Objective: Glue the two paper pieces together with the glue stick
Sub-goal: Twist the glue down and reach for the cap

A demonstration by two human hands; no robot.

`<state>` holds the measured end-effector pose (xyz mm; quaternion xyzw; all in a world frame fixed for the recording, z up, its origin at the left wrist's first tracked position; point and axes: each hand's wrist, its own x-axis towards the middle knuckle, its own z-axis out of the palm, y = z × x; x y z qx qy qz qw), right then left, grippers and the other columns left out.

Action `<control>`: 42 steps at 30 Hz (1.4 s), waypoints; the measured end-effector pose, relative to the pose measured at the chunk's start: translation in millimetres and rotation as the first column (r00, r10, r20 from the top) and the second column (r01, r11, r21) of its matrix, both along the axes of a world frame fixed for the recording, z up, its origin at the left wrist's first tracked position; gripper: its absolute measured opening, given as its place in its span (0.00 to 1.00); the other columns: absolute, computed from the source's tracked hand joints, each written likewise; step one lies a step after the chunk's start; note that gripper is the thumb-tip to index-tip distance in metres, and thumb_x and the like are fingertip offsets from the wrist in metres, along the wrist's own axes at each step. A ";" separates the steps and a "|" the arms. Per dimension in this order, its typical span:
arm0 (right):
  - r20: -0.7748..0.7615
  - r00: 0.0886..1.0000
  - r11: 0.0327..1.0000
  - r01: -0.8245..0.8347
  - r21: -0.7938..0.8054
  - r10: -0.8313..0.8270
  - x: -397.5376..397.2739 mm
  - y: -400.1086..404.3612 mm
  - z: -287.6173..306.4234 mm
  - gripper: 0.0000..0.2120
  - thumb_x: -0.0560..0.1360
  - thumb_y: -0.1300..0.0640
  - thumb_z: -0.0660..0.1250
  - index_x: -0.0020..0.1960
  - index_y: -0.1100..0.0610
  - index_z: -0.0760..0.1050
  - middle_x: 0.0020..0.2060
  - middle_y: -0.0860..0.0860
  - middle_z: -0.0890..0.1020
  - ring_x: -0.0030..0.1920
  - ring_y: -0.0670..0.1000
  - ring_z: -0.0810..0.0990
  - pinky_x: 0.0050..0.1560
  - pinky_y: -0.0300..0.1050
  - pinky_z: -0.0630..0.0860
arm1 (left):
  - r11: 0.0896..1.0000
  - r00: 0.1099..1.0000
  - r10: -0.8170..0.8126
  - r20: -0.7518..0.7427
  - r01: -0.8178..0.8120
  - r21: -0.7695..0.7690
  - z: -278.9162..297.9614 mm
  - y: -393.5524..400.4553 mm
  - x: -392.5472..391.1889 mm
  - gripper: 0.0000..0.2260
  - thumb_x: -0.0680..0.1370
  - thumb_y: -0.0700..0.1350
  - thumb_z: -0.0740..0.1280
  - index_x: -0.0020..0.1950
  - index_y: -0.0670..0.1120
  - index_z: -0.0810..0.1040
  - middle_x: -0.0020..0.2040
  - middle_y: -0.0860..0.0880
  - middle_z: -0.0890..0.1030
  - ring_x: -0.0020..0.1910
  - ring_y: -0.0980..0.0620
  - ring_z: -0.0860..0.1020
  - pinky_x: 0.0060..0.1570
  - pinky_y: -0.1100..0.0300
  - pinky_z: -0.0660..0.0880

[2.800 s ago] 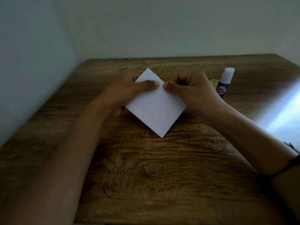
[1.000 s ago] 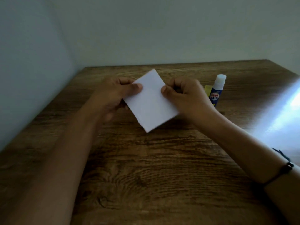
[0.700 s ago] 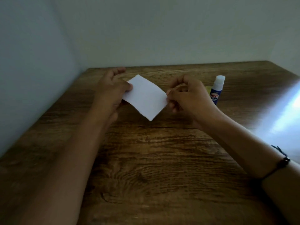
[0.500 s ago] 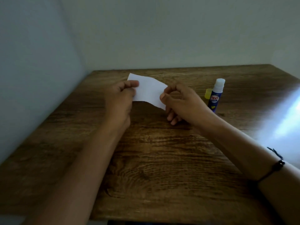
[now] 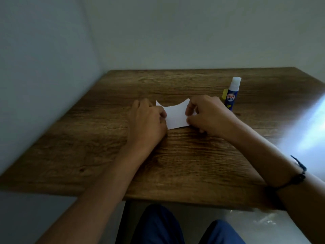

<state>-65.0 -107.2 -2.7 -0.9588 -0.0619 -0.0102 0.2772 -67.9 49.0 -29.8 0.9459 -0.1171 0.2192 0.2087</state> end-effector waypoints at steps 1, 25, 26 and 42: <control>-0.004 1.000 0.999 -0.008 -0.047 0.007 -1.6 0.8 -1.0 0.05 0.72 0.59 0.67 0.46 0.52 0.73 0.39 0.45 0.71 0.37 0.45 0.73 0.34 0.39 0.70 | 0.998 1.000 0.022 0.009 -0.023 0.051 -1.4 0.1 -1.4 0.10 0.73 0.42 0.63 0.52 0.48 0.79 0.57 0.44 0.73 0.58 0.44 0.66 0.55 0.53 0.65; 0.280 0.942 0.923 0.070 0.379 -0.187 12.2 -95.3 -23.6 0.09 0.74 0.52 0.64 0.53 0.50 0.78 0.44 0.45 0.82 0.40 0.41 0.78 0.36 0.31 0.73 | 0.714 0.848 -0.513 -0.131 0.337 -0.613 19.1 -118.5 49.0 0.13 0.74 0.48 0.65 0.58 0.49 0.76 0.48 0.54 0.79 0.45 0.60 0.75 0.42 0.67 0.69; 0.279 0.941 0.897 0.051 0.439 -0.190 18.6 -89.6 -21.5 0.09 0.75 0.51 0.64 0.53 0.51 0.78 0.43 0.46 0.82 0.40 0.42 0.79 0.37 0.35 0.74 | 0.669 0.851 -0.514 -0.108 0.319 -0.672 19.9 -115.4 53.2 0.12 0.74 0.48 0.65 0.56 0.50 0.76 0.44 0.57 0.78 0.43 0.64 0.75 0.41 0.70 0.69; -0.171 0.913 0.379 0.019 0.925 0.371 47.6 -88.6 -19.2 0.13 0.72 0.55 0.60 0.49 0.62 0.78 0.38 0.57 0.83 0.36 0.50 0.80 0.35 0.39 0.77 | 0.295 0.784 -0.619 0.046 0.286 -0.912 10.4 -93.6 79.0 0.04 0.70 0.45 0.65 0.43 0.49 0.79 0.31 0.57 0.81 0.31 0.62 0.77 0.29 0.70 0.71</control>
